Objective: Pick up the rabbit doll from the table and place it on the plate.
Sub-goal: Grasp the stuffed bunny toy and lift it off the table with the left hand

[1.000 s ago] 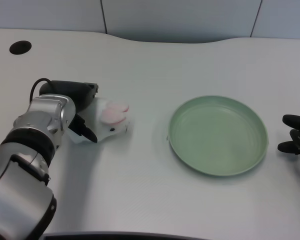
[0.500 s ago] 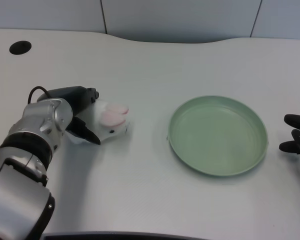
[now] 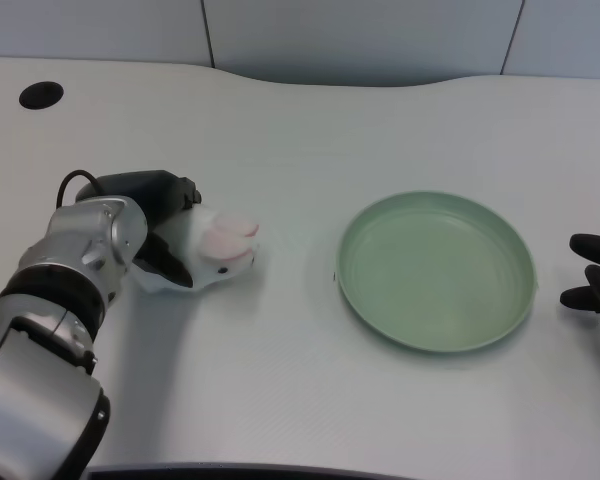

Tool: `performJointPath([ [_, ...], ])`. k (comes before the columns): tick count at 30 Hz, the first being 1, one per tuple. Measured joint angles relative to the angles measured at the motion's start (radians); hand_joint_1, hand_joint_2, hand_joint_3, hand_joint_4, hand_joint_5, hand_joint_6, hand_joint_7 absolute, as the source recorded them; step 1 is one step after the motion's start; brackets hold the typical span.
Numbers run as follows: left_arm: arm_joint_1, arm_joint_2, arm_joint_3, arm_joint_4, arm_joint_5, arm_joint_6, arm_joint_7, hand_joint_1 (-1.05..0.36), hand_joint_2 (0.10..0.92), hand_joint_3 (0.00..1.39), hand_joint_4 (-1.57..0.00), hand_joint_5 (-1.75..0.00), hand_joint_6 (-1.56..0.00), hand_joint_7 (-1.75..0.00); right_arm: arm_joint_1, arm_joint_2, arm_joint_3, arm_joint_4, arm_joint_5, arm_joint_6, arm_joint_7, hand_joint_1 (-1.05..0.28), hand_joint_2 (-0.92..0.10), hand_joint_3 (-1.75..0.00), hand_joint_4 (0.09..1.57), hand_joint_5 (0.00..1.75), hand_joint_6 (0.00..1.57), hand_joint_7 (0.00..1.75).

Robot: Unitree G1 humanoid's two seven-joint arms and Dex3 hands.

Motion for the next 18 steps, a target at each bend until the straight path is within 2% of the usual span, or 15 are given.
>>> performJointPath([
  [1, 0.001, -0.001, -0.007, 0.0, 0.008, -0.005, 0.017, -0.29, 0.728, 0.0, -0.28, -1.08, -0.43, -0.65, 0.005, 0.0, 0.0, 0.0, 0.002, -0.001, 0.0, -0.43, -0.92, -0.25, 0.82, 0.76, 0.99, 0.01],
  [2, 0.003, -0.001, -0.016, 0.0, 0.015, -0.008, 0.036, -0.27, 0.729, 0.0, -0.27, -1.31, -0.4, -0.91, 0.011, 0.0, 0.0, -0.002, 0.004, -0.001, 0.001, -0.43, -0.92, -0.25, 0.83, 0.76, 0.98, 0.01],
  [4, 0.013, -0.003, -0.03, 0.0, 0.034, -0.014, 0.089, -0.26, 0.729, 0.0, -0.26, -1.46, -0.37, -1.1, 0.02, 0.001, -0.001, -0.008, 0.013, -0.001, 0.002, -0.42, -0.92, -0.25, 0.83, 0.76, 0.98, 0.0],
  [5, 0.021, -0.003, -0.034, 0.001, 0.041, -0.02, 0.12, -0.21, 0.77, 0.01, -0.3, -1.62, -0.35, -1.37, 0.022, 0.001, -0.001, -0.012, 0.014, 0.0, 0.001, -0.42, -0.92, -0.26, 0.84, 0.76, 0.98, 0.0],
  [7, 0.036, -0.004, -0.034, 0.001, 0.043, -0.032, 0.187, -0.18, 0.792, 0.01, -0.34, -1.71, -0.33, -1.58, 0.024, 0.001, -0.001, -0.02, 0.014, 0.001, -0.004, -0.42, -0.92, -0.26, 0.84, 0.76, 0.98, 0.01],
  [8, 0.042, -0.005, -0.033, 0.001, 0.044, -0.04, 0.22, -0.13, 0.821, 0.02, -0.48, -1.73, -0.36, -1.68, 0.024, 0.001, 0.0, -0.021, 0.014, 0.002, -0.007, -0.43, -0.92, -0.26, 0.84, 0.76, 0.98, 0.01],
  [10, 0.051, -0.005, -0.03, 0.001, 0.044, -0.057, 0.286, -0.11, 0.837, 0.02, -0.55, -1.74, -0.38, -1.73, 0.024, 0.002, 0.0, -0.022, 0.014, 0.002, -0.008, -0.43, -0.92, -0.26, 0.84, 0.76, 0.99, 0.01],
  [11, 0.056, -0.005, -0.029, 0.001, 0.044, -0.065, 0.314, -0.13, 0.882, 0.05, -0.66, -1.74, -0.44, -1.74, 0.024, 0.002, 0.0, -0.022, 0.014, 0.002, -0.008, -0.43, -0.92, -0.26, 0.84, 0.76, 0.98, 0.01],
  [13, 0.063, -0.005, -0.025, 0.002, 0.044, -0.07, 0.353, -0.15, 0.911, 0.07, -0.72, -1.75, -0.47, -1.74, 0.024, 0.002, 0.0, -0.022, 0.014, 0.002, -0.008, -0.43, -0.92, -0.26, 0.83, 0.75, 0.98, 0.01],
  [17, 0.063, -0.012, 0.013, 0.002, 0.016, -0.057, 0.371, -0.15, 0.919, 0.12, -0.68, -1.75, -0.46, -1.75, 0.024, 0.002, 0.0, -0.022, 0.014, 0.002, -0.008, -0.42, -0.92, -0.26, 0.83, 0.75, 0.99, 0.01],
  [18, 0.063, -0.018, 0.03, 0.002, -0.002, -0.048, 0.367, -0.18, 0.92, 0.14, -0.62, -1.66, -0.51, -1.5, 0.024, 0.002, 0.0, -0.022, 0.014, 0.002, -0.009, -0.42, -0.92, -0.26, 0.83, 0.75, 0.99, 0.01],
])
